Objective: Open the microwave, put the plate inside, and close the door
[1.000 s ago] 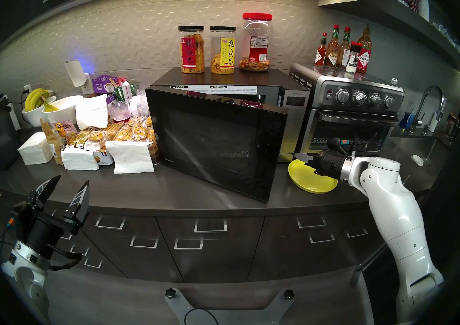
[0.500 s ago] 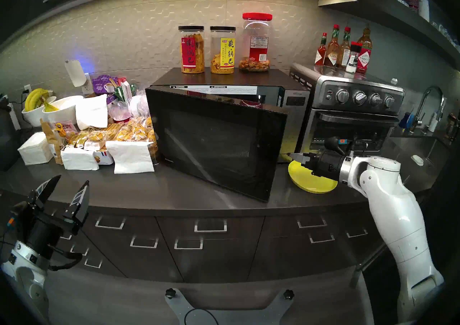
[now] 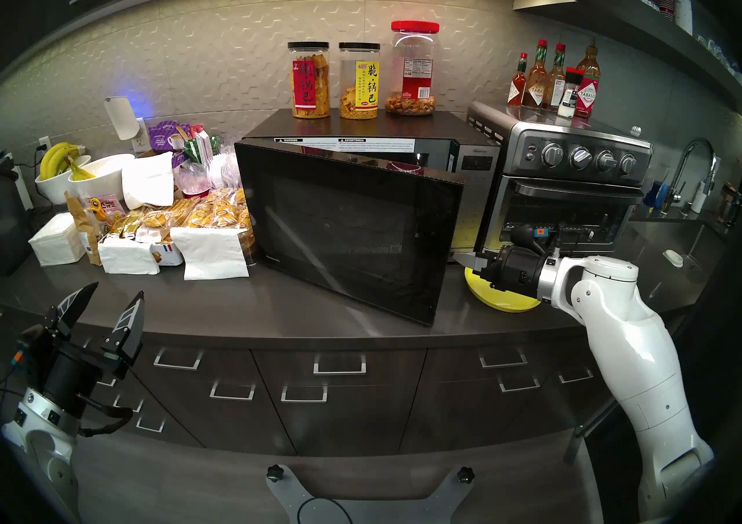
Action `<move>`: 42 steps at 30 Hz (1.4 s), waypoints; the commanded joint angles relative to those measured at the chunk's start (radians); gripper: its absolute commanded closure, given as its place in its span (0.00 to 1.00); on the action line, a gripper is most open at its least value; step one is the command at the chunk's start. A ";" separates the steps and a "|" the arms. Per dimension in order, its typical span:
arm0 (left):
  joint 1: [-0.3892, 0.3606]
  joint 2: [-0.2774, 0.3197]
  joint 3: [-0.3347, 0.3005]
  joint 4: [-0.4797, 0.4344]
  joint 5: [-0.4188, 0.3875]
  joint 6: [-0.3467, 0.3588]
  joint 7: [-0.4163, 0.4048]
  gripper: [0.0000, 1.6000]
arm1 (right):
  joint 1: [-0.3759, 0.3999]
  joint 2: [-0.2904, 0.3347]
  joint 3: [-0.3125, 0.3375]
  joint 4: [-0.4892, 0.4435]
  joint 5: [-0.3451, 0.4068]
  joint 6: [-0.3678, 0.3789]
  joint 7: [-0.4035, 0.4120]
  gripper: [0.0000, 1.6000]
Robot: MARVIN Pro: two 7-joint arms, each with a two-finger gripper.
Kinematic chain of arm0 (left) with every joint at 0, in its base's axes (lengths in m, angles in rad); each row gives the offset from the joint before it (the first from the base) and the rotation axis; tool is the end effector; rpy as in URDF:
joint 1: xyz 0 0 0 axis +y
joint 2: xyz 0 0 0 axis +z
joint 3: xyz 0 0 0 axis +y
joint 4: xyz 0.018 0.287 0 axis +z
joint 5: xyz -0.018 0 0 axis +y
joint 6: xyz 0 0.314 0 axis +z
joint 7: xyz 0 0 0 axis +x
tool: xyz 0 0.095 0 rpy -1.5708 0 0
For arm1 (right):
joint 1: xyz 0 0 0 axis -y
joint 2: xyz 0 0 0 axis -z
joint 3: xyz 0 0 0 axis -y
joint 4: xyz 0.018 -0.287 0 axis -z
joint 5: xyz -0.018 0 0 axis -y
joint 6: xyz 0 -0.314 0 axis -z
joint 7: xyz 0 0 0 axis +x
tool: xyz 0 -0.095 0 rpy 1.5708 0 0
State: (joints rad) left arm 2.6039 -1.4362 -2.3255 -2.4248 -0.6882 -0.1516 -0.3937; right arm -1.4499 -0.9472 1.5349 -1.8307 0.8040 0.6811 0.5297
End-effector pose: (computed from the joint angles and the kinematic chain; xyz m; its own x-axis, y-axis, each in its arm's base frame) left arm 0.1486 0.1654 -0.1558 -0.1426 -0.0569 0.9881 -0.0374 -0.9973 -0.0629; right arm 0.4087 -0.0533 -0.1705 0.3812 -0.0415 0.9236 0.6495 -0.6989 -0.2994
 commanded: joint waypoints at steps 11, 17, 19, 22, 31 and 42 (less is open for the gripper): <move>-0.004 -0.002 -0.006 -0.019 0.004 0.003 -0.002 0.00 | -0.032 0.040 0.004 -0.048 -0.003 -0.054 0.108 1.00; -0.006 -0.004 -0.006 -0.019 0.005 0.005 -0.003 0.00 | -0.047 0.061 0.005 -0.037 -0.015 -0.093 0.160 1.00; -0.007 -0.005 -0.006 -0.019 0.006 0.006 -0.004 0.00 | -0.058 0.066 0.008 -0.036 -0.021 -0.109 0.178 1.00; -0.008 -0.005 -0.006 -0.019 0.006 0.006 -0.005 0.00 | -0.060 0.066 0.008 -0.035 -0.026 -0.114 0.184 1.00; -0.011 -0.009 -0.007 -0.019 0.007 0.009 -0.009 0.00 | -0.067 0.063 0.005 -0.044 -0.043 -0.134 0.216 1.00; -0.014 -0.012 -0.008 -0.019 0.009 0.011 -0.012 0.00 | -0.063 0.064 0.000 -0.045 -0.043 -0.137 0.245 1.00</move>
State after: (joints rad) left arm 2.5910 -1.4499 -2.3282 -2.4248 -0.6799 -0.1411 -0.4070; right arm -1.5259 -0.8834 1.5361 -1.8604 0.7530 0.5548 0.7517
